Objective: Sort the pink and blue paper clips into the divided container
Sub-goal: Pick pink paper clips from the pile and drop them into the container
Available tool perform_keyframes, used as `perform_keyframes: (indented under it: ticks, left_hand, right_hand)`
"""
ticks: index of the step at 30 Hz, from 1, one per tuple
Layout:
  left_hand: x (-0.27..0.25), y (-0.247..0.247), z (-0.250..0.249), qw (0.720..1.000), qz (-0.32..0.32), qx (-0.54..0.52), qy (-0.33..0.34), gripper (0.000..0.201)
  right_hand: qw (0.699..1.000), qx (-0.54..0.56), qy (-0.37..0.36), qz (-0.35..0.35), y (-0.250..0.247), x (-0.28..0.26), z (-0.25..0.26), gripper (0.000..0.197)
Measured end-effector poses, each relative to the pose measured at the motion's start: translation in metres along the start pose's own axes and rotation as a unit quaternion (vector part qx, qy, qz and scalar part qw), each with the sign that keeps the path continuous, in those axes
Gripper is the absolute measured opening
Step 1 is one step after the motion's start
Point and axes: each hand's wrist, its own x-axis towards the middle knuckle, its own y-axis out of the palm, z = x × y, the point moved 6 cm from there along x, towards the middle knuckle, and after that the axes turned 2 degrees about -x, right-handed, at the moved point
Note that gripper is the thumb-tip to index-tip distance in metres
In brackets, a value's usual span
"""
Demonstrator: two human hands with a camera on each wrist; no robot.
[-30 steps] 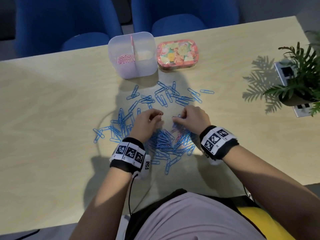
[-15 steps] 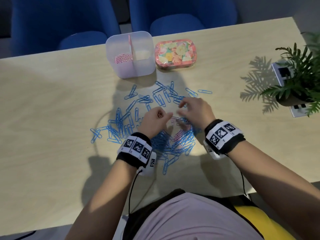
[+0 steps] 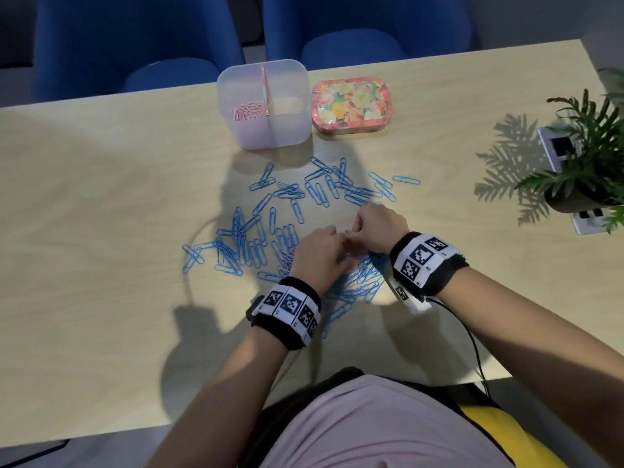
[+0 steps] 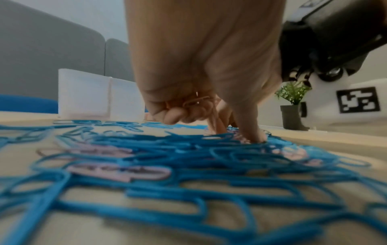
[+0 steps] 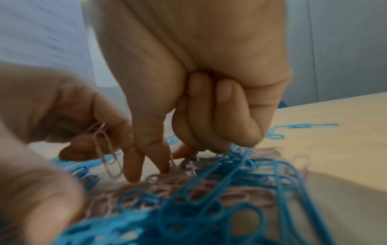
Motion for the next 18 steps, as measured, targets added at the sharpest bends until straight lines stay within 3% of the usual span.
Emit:
perform_keyframes:
  ticks: [4,6,8,11,13,15,18]
  left_hand:
    - [0.002,0.001,0.006,1.0,0.004,-0.013,0.0,0.024]
    - [0.002,0.001,0.011,0.999,0.007,-0.051,-0.018,0.023]
    - [0.002,-0.001,0.021,0.992,0.006,-0.117,-0.051,0.023]
    - [0.003,-0.008,0.035,0.974,-0.007,-0.212,-0.077,0.021]
    - [0.004,-0.013,0.041,0.958,-0.013,-0.274,-0.085,0.018]
    - [0.006,-0.018,0.044,0.947,-0.019,-0.307,-0.092,0.015]
    - [0.009,-0.024,0.049,0.939,-0.024,-0.329,-0.096,0.016]
  right_hand:
    - [1.0,0.008,0.002,-0.008,0.0,0.001,-0.011,0.012]
    - [0.994,0.111,-0.014,0.005,-0.004,0.005,-0.019,0.022]
    - [0.957,0.29,-0.009,0.005,-0.011,0.001,-0.028,0.031]
    - [0.864,0.502,0.028,0.033,-0.018,-0.009,-0.039,0.03]
    - [0.804,0.588,0.042,0.07,-0.016,-0.014,-0.04,0.026]
    - [0.78,0.617,0.05,0.088,-0.013,-0.017,-0.04,0.023]
    - [0.795,0.598,0.057,0.087,-0.005,-0.017,-0.036,0.029]
